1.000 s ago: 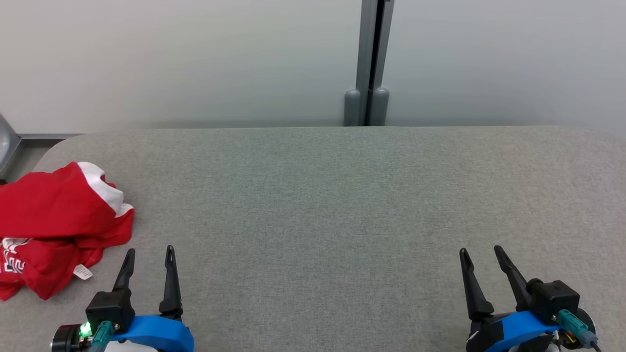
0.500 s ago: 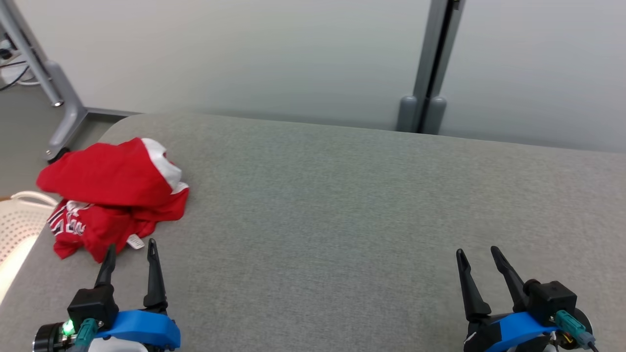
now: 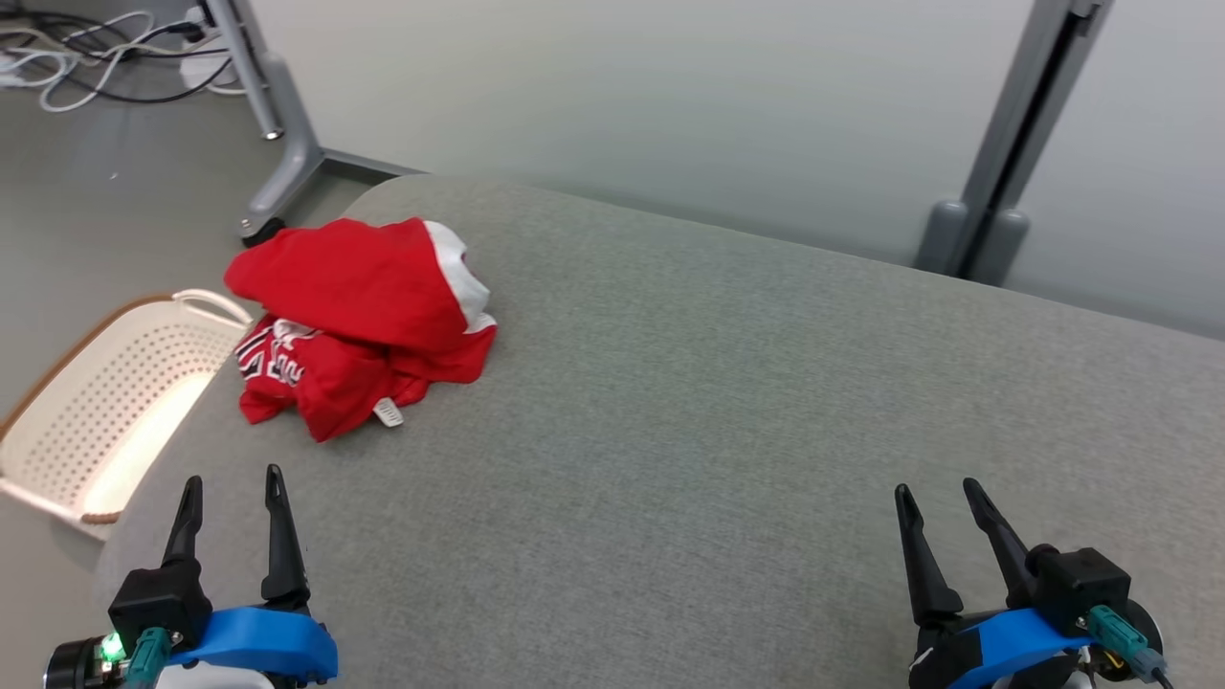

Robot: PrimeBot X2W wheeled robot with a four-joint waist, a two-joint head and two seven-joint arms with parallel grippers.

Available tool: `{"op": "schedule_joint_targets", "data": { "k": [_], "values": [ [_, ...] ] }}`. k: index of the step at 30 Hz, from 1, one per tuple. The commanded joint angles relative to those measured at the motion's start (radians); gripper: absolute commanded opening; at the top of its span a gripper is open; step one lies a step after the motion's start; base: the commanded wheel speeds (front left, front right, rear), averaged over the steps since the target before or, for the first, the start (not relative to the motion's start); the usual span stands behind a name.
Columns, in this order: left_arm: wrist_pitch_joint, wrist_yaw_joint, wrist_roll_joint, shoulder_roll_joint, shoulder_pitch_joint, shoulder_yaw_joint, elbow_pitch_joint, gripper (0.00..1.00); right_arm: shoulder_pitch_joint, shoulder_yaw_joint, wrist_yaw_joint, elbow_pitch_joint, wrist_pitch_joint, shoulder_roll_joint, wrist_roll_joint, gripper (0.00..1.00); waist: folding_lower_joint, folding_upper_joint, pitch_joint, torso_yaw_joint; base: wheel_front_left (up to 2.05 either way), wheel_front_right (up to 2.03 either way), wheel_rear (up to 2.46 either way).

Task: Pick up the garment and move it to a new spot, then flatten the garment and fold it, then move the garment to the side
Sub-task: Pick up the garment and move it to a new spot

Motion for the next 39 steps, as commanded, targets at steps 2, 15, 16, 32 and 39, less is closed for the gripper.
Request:
{"op": "schedule_joint_targets", "data": {
  "k": [2,15,16,32,39],
  "values": [
    [-0.003,0.003,-0.006,-0.002,0.003,0.004,-0.005,1.0,0.004,-0.004,0.002,-0.005,-0.003,-0.006,-0.008,1.0,0.0001,0.0,0.013,0.039,0.0,0.0,0.0],
    [-0.003,0.006,-0.003,-0.004,0.001,0.02,-0.014,1.0,0.004,-0.002,0.001,-0.01,-0.003,-0.006,-0.009,1.0,0.0001,0.0,0.021,0.098,0.0,0.0,0.0],
    [-0.003,0.007,-0.005,-0.004,0.0,0.023,-0.015,1.0,0.002,0.0,0.001,-0.01,-0.003,-0.006,-0.009,1.0,0.0001,0.0,0.023,0.097,0.0,0.0,0.0],
    [-0.003,-0.03,-0.054,0.075,-0.258,0.104,-0.006,1.0,-0.096,-0.001,0.001,-0.082,-0.004,-0.006,-0.079,1.0,0.0001,0.0,0.159,-0.06,0.0,0.0,0.0],
    [-0.003,-0.043,-0.073,0.187,-0.475,0.155,0.063,1.0,-0.162,-0.002,0.001,-0.158,-0.003,-0.006,-0.122,1.0,0.0001,0.0,0.287,-0.176,0.0,0.0,0.0]
  ]
}}
